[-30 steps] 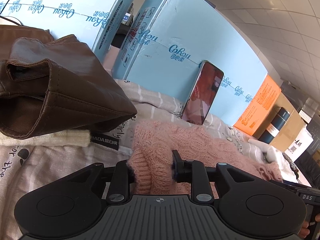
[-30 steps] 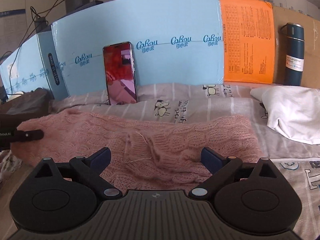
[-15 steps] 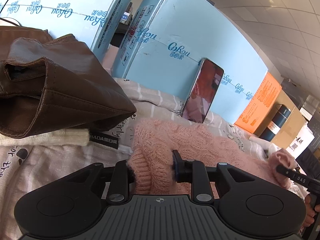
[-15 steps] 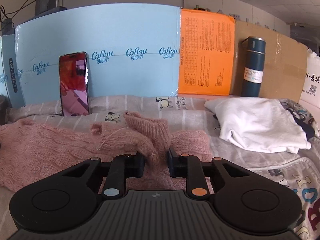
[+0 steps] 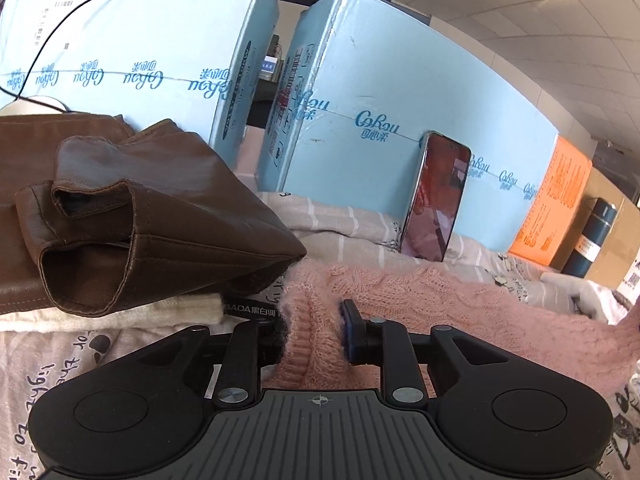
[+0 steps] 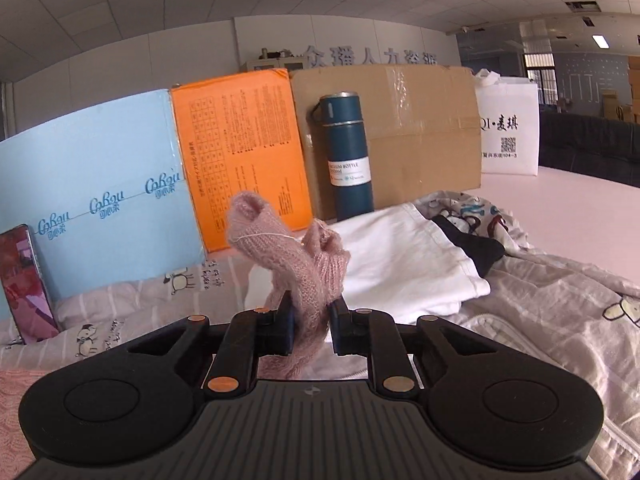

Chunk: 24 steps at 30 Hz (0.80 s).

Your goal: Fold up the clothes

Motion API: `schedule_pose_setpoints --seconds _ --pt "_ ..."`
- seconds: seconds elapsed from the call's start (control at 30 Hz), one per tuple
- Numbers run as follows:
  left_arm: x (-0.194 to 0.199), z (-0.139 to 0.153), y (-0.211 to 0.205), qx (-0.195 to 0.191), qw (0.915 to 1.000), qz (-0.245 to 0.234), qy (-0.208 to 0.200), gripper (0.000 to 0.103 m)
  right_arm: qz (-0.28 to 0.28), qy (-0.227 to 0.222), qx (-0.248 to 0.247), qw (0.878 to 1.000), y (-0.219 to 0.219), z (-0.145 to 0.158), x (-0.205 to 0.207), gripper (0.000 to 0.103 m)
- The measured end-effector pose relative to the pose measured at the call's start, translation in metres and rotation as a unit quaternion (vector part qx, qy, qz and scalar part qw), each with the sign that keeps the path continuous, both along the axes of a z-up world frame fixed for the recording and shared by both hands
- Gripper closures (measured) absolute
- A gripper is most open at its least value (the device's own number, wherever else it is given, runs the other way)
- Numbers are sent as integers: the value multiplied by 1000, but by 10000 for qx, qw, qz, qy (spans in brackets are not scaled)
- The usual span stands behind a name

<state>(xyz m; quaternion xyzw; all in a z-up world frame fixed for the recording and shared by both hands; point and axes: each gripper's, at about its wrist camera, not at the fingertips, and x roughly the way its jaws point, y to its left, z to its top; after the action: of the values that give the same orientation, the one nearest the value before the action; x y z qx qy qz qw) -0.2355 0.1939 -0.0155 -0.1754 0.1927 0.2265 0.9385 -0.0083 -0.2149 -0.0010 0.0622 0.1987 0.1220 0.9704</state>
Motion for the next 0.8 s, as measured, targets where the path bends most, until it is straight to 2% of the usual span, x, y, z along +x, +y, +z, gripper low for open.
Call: schedule_pose_setpoints --seconds 0.07,0.13,0.2,0.23,0.27,0.33,0.4,0.47,0.57,0.6,0.67,0.7,0.77,0.8 --pt "1 3 -5 239 9996 3 147 62 -89 318 -53 9994 -7 -13 8 86" --pt "0 12 -12 549 9981 -156 222 41 -254 561 -2 9981 -11 -19 15 74" --pt "-2 22 -20 895 9948 -402 258 32 -514 625 -54 9967 -14 -23 19 56" --pt "-3 28 -24 1067 9925 -525 276 27 -645 656 -79 9957 -15 -25 21 53" --pt "-5 33 -28 1239 9897 -647 294 25 -791 682 -79 9945 -17 -26 23 47" --pt "-6 44 -36 1566 9830 -900 324 22 -860 607 89 9944 -23 -25 24 46" --pt "5 52 -40 1836 9744 -1258 304 21 -648 328 382 9966 -27 -16 21 39" --pt "18 59 -43 2117 9623 -1686 267 21 -388 -28 578 9976 -27 -6 16 34" --pt "45 58 -46 2343 9379 -2522 421 20 492 -640 480 9956 -17 16 11 23" --pt "56 56 -49 2450 9258 -2825 556 20 813 -814 419 9925 -13 23 9 21" --pt "72 49 -52 2612 9027 -3327 787 20 1732 -942 257 9800 -1 34 8 17" --pt "79 45 -52 2630 8950 -3486 906 20 2238 -852 236 9706 9 35 11 17" --pt "93 40 -47 2523 8905 -3634 1065 20 3221 -663 193 9442 29 39 17 16" --pt "99 36 -42 2396 8928 -3648 1120 20 3514 -527 153 9346 42 37 21 16"
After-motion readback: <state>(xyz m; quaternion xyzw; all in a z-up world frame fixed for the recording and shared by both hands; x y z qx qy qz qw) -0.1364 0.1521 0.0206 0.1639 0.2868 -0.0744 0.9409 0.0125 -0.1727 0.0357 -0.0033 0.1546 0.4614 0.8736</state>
